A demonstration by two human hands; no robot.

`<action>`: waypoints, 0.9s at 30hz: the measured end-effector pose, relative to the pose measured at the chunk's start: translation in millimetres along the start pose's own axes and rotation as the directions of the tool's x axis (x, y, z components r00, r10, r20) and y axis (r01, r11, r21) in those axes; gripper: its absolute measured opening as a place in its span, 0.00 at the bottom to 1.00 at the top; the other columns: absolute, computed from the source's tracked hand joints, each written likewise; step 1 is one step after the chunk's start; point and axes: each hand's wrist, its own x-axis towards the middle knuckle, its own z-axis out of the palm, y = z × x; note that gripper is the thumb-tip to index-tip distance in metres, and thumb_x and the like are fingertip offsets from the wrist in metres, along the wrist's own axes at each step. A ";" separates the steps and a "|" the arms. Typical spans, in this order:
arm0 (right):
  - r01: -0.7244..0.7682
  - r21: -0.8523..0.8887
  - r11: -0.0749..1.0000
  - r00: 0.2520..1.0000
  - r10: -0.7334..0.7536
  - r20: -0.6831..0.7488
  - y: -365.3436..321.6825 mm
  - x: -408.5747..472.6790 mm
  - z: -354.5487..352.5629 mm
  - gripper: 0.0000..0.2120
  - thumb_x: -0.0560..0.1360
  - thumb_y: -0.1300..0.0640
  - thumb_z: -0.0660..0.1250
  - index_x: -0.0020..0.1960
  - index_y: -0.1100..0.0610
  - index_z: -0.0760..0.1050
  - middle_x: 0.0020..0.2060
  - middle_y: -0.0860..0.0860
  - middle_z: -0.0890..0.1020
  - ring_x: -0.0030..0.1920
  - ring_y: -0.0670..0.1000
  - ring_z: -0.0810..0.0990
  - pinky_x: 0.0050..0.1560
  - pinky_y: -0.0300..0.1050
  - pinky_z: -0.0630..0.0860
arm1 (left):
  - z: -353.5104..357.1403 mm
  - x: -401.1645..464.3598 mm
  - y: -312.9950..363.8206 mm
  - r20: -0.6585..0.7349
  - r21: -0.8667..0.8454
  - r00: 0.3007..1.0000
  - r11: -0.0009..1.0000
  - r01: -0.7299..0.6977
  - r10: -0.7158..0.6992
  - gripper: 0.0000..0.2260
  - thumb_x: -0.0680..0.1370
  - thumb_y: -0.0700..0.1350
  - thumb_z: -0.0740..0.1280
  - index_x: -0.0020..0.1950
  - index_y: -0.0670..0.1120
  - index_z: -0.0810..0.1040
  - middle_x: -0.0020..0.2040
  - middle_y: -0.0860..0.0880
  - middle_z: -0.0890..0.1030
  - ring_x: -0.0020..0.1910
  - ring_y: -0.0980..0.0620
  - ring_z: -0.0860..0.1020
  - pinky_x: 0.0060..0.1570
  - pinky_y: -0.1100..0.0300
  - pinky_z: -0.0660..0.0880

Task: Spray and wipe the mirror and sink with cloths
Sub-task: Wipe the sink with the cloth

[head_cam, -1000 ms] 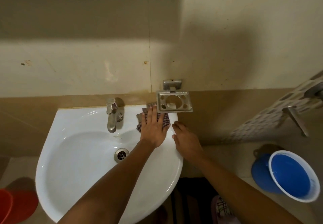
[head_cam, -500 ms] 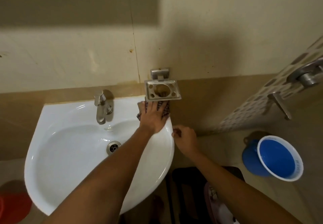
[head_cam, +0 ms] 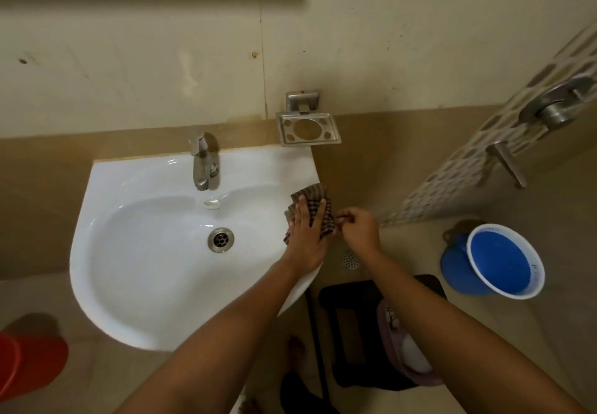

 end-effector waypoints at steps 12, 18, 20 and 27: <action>0.100 -0.183 0.978 0.995 -0.100 0.006 -7.0 -88.9 24.7 0.14 0.78 0.65 0.59 0.60 0.59 0.78 0.59 0.56 0.81 0.59 0.56 0.78 0.60 0.50 0.76 | -33.7 -125.4 -21.4 0.244 0.068 0.968 0.994 -0.085 0.066 0.42 0.75 0.73 0.49 0.80 0.51 0.38 0.81 0.47 0.43 0.79 0.48 0.44 0.77 0.46 0.44; 0.192 -0.256 0.947 0.981 -0.189 0.037 -5.3 -122.5 32.2 0.12 0.75 0.65 0.59 0.56 0.60 0.77 0.56 0.55 0.79 0.55 0.57 0.77 0.53 0.51 0.76 | -58.6 -168.5 -62.4 0.235 0.087 0.972 0.996 -0.006 -0.014 0.28 0.80 0.67 0.43 0.79 0.61 0.45 0.79 0.54 0.58 0.78 0.47 0.57 0.74 0.45 0.59; 0.216 -0.300 0.929 0.976 -0.209 0.053 -5.3 -127.1 33.4 0.07 0.74 0.66 0.59 0.48 0.61 0.75 0.50 0.54 0.78 0.50 0.57 0.77 0.46 0.49 0.75 | -67.2 -177.3 -65.6 0.255 0.143 0.967 0.990 -0.019 -0.019 0.28 0.80 0.66 0.47 0.79 0.62 0.45 0.79 0.55 0.59 0.76 0.47 0.60 0.71 0.45 0.63; 0.324 -0.334 0.885 0.946 -0.312 0.090 -3.8 -129.6 24.7 0.14 0.75 0.67 0.58 0.57 0.62 0.77 0.57 0.56 0.79 0.56 0.58 0.76 0.52 0.51 0.74 | -56.3 -172.3 -45.0 0.247 0.311 0.969 0.949 -0.058 -0.022 0.30 0.82 0.61 0.50 0.80 0.51 0.47 0.80 0.45 0.52 0.78 0.44 0.54 0.75 0.44 0.56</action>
